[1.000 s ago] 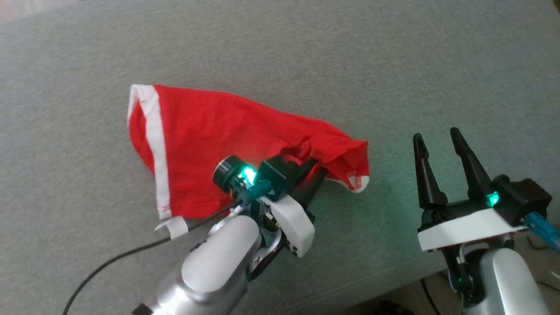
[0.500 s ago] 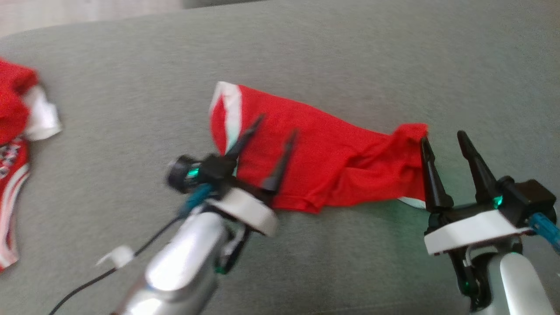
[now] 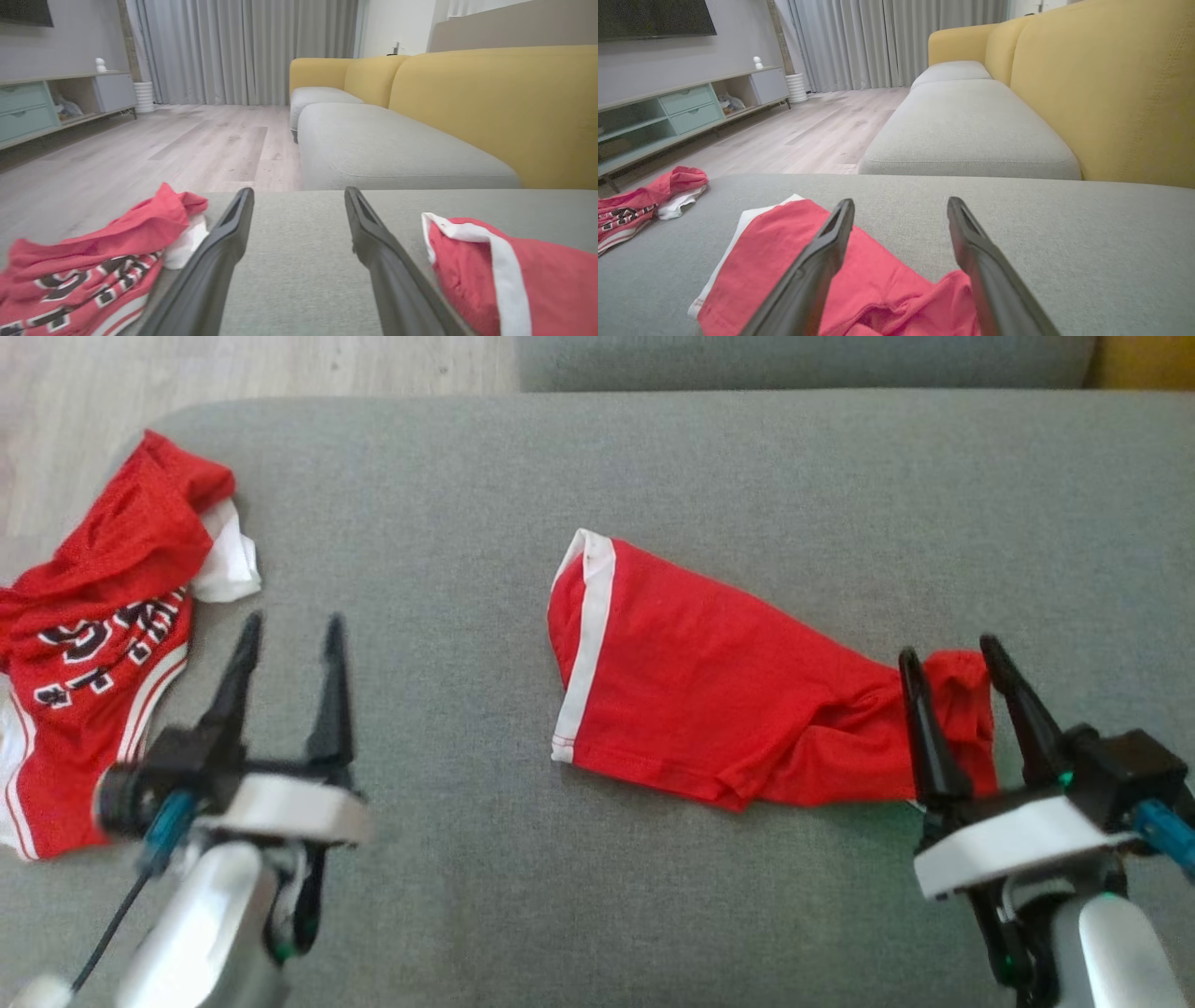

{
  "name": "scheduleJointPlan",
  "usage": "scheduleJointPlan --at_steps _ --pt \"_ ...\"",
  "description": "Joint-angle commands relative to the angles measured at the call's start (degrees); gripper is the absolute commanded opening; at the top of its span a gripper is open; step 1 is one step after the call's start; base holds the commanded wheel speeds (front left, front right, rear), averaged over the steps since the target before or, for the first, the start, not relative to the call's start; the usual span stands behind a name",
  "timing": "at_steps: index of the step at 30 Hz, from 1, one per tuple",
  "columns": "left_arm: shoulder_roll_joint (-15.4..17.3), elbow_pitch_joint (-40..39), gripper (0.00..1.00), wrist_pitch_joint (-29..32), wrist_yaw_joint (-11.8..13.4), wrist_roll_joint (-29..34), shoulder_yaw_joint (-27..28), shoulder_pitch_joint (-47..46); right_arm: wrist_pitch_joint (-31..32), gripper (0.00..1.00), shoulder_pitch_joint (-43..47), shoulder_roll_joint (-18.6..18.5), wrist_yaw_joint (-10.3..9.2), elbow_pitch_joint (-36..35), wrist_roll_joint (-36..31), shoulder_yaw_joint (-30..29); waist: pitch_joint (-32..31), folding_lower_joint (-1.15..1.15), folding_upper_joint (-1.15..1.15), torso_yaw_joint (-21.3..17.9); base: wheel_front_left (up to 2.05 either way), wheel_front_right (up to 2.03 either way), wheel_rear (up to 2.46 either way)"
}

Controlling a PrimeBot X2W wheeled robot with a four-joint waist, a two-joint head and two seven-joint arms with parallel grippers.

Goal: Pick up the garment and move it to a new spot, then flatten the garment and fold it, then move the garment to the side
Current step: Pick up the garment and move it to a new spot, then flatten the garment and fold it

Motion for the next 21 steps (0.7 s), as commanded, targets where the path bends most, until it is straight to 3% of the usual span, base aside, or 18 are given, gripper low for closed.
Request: scheduleJointPlan --at_steps 1,21 --pt "2.3 -2.4 1.00 -0.5 0.3 1.0 3.5 0.5 0.5 1.00 0.6 -0.2 -0.04 -2.3 -0.6 0.7 -1.0 0.00 0.00 0.3 0.00 0.00 0.00" --pt "4.9 -4.1 1.00 1.8 1.5 3.2 2.0 11.4 3.3 1.00 7.8 -0.2 -0.04 -4.4 -0.4 0.5 -7.6 0.00 0.00 -1.8 0.00 0.00 0.00"
